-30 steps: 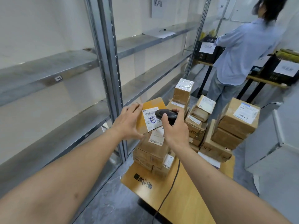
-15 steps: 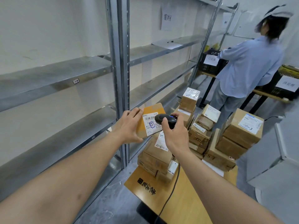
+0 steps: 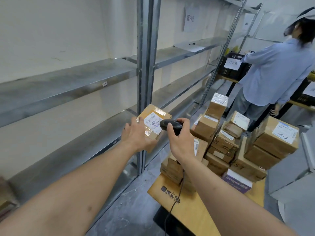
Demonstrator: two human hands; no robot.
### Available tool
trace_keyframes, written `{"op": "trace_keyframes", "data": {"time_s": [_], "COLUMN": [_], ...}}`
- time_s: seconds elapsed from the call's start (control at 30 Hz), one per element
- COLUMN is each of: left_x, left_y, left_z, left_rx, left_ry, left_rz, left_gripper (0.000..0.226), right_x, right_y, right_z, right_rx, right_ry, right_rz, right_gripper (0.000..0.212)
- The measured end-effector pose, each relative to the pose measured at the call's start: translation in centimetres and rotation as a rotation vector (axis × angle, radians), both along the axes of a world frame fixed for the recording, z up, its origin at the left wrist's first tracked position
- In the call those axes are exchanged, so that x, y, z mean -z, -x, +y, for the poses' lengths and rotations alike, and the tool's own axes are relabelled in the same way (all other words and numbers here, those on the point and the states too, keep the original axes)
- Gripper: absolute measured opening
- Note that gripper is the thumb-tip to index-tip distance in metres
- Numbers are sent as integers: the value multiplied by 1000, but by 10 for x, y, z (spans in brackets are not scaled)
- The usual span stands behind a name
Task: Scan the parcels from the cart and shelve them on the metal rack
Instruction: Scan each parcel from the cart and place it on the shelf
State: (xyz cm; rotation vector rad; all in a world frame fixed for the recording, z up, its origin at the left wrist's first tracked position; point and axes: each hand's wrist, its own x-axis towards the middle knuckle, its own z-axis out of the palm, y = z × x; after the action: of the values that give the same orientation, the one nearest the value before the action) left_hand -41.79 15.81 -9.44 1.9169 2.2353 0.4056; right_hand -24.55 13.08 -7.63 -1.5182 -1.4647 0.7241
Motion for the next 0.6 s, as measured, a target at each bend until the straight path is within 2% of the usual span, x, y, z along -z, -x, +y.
{"op": "trace_keyframes", "data": {"time_s": [0.1,0.37,0.6], "left_x": [6,28,51], "left_y": [20,72,103], "left_z": [-8,-28,-52], "left_rx": [-93,-279,-594], "left_ry": [-1,79,157], "left_rz": [-12,-54,-97], "left_gripper": [112,104,115], "right_x": [10,39,65], "right_y": [30,96,141], "right_z": [1,16,35], "right_rx": [-14,-170,-353], "right_ry": [28,116,153], "right_rz": [7,4,26], "right_gripper": [26,26,32]}}
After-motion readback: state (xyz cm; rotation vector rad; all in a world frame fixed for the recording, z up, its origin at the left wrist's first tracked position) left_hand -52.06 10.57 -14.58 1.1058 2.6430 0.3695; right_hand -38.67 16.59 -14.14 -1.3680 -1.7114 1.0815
